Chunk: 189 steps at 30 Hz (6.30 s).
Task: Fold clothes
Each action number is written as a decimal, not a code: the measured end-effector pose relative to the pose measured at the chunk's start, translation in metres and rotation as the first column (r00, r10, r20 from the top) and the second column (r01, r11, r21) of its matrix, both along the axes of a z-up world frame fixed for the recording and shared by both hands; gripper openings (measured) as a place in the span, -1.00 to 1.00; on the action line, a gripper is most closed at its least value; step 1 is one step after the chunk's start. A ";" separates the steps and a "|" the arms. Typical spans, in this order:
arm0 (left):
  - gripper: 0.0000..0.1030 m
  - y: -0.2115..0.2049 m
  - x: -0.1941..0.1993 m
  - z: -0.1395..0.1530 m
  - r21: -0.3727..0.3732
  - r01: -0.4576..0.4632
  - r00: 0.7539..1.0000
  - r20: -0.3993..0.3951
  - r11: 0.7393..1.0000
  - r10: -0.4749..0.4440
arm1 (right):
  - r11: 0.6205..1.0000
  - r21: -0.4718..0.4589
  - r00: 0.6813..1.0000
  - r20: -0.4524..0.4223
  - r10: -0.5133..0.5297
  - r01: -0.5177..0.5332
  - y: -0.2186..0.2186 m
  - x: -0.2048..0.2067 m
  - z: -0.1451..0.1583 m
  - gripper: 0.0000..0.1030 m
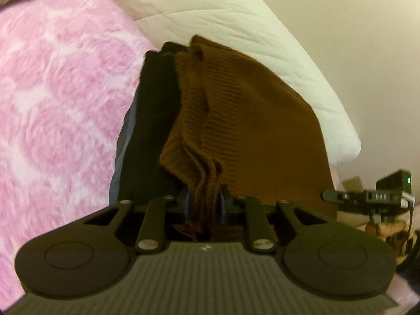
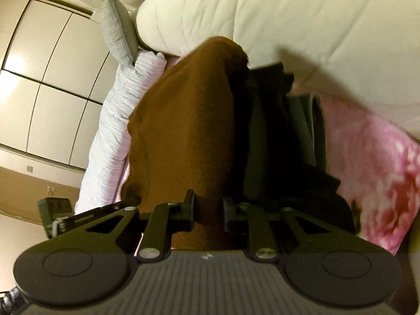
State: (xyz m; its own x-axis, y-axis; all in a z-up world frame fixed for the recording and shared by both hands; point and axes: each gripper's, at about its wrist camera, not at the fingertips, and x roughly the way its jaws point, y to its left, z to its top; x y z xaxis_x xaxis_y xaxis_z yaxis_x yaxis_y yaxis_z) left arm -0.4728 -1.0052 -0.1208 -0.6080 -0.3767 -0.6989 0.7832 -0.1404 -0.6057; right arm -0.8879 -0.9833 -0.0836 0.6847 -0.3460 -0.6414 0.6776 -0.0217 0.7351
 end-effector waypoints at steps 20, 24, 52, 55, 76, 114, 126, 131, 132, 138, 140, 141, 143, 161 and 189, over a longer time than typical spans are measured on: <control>-0.65 -0.003 0.003 0.011 -0.043 -0.034 0.999 -0.024 0.998 0.033 | 0.993 0.095 0.988 0.128 -0.086 0.074 0.012 -0.012 -0.004 -0.51; -0.69 -0.009 0.002 0.009 -0.047 -0.021 1.000 -0.004 0.999 0.020 | 0.986 0.123 0.977 0.171 -0.129 0.109 0.016 -0.018 -0.001 -0.51; -0.92 0.040 0.004 0.049 -0.144 -0.012 1.000 -0.013 0.990 0.011 | 0.990 -0.125 0.983 -0.178 0.040 -0.063 0.045 0.019 0.025 -0.35; -0.92 0.035 -0.002 0.073 -0.234 0.017 0.999 0.030 0.972 -0.010 | 0.990 -0.130 0.985 -0.170 0.035 -0.058 0.049 0.019 0.027 -0.37; -0.78 0.036 0.031 0.065 -0.170 -0.051 0.992 0.102 0.984 0.069 | 0.977 -0.205 0.987 -0.137 -0.086 0.056 0.019 -0.009 0.038 0.01; -0.25 0.034 -0.038 0.030 -0.202 0.143 0.948 0.308 0.969 -0.076 | 0.865 -0.342 0.840 -0.521 0.150 -0.367 0.064 0.063 0.018 -0.14; 0.35 0.103 -0.037 0.066 -0.258 0.106 0.925 0.379 0.960 -0.001 | 0.865 -0.406 0.839 -0.543 0.032 -0.296 0.117 0.075 0.045 0.48; 0.96 0.146 -0.051 0.047 -0.241 0.098 0.906 0.422 0.965 0.014 | 0.909 -0.379 0.816 -0.572 -0.084 -0.172 0.161 0.092 0.038 0.72; 0.97 0.155 -0.053 0.042 -0.243 0.097 0.899 0.437 0.965 0.020 | 0.916 -0.368 0.805 -0.585 -0.096 -0.158 0.169 0.098 0.035 0.72; 0.98 0.215 -0.049 0.041 -0.238 0.013 0.882 0.460 0.971 0.101 | 0.944 -0.318 0.766 -0.627 -0.141 -0.088 0.215 0.134 0.033 0.72; 0.98 0.230 -0.046 0.046 -0.251 0.026 0.879 0.467 0.968 0.097 | 0.942 -0.326 0.759 -0.631 -0.158 -0.075 0.230 0.145 0.034 0.72; 0.98 0.238 -0.045 0.048 -0.261 0.038 0.873 0.479 0.965 0.095 | 0.943 -0.327 0.757 -0.631 -0.168 -0.063 0.235 0.149 0.035 0.72; 0.98 0.251 -0.042 0.053 -0.276 0.053 0.868 0.488 0.960 0.092 | 0.942 -0.332 0.756 -0.628 -0.186 -0.043 0.247 0.155 0.038 0.72; 0.99 0.325 -0.041 0.107 -0.300 0.001 0.867 0.475 0.954 0.148 | 0.923 -0.386 0.714 -0.645 -0.270 0.001 0.319 0.182 0.093 0.73; 0.99 0.374 -0.021 0.136 -0.325 -0.030 0.872 0.454 0.945 0.184 | 0.918 -0.396 0.710 -0.638 -0.299 0.031 0.370 0.207 0.123 0.73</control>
